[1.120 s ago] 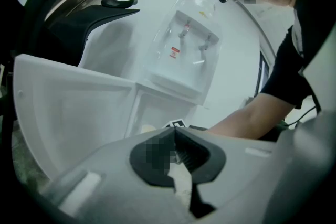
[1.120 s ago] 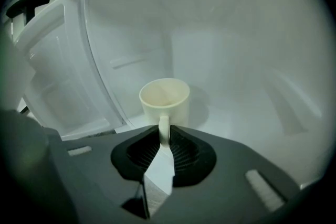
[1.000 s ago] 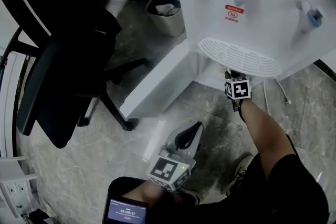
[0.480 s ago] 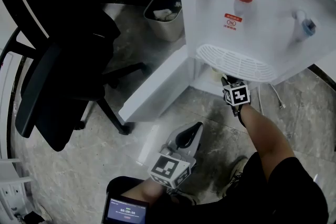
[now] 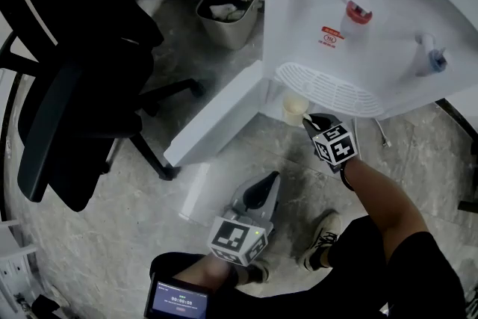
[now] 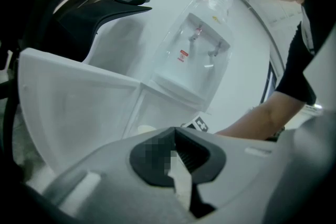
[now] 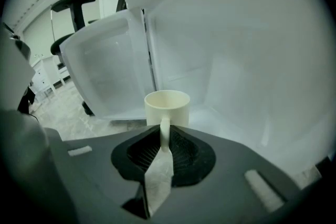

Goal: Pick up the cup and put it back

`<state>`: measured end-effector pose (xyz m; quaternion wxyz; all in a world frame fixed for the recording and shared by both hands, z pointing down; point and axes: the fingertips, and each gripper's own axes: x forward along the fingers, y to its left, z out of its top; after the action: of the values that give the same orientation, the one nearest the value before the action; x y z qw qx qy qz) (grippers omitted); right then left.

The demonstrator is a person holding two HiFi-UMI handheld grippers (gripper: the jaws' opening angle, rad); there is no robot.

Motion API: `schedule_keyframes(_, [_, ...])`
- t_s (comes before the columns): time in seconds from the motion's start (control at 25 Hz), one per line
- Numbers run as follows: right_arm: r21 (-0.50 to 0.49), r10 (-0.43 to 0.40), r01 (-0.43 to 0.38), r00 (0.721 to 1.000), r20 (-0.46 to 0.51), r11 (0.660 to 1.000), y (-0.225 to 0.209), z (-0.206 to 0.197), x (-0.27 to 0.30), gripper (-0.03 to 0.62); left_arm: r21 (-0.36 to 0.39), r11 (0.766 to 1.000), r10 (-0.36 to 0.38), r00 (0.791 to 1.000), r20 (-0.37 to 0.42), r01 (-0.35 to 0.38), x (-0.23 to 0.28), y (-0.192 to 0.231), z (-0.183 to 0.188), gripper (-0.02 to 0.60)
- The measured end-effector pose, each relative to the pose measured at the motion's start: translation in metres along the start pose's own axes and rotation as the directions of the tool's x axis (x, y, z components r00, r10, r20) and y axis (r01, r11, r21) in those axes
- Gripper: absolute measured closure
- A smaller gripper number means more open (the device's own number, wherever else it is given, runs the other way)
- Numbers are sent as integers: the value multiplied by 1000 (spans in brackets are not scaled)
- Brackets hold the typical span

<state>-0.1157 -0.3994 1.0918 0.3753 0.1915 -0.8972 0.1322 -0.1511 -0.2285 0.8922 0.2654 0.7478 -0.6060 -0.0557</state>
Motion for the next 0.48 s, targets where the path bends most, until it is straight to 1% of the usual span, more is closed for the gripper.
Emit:
schedule_keyframes(0.08, [38,46,-46,999,12,998,19,5,-22,539,12,999,47,999,-2,-47,-15,-10,8,577])
schedule_keyframes(0.2, [77,129,-129,992,0,989,57,15,-75,537,33,994,102,993,-51,-101,-37,-39,11,577])
schedule_keyframes(0.24, [92,149,-148,989,-8,985,70,19,-97,538,28,991,130,990,-63,-128,-43,-49,12,577])
schedule_keyframes(0.28, [109,163,-160,987,-14,981,82,24,-120,537,5,987,163,984,-72,-163,-52,-58,14,577])
schedule_keyframes(0.36, [150,170,-168,985,-4,974,103,40,-162,537,-73,973,214,973,-83,-220,-76,-74,28,575])
schedule_keyframes(0.4, [172,168,-167,986,8,971,113,50,-182,539,-100,968,221,971,-89,-229,-90,-85,39,577])
schedule_keyframes(0.48, [208,165,-168,986,34,964,131,74,-221,539,-121,967,209,971,-118,-223,-120,-114,63,577])
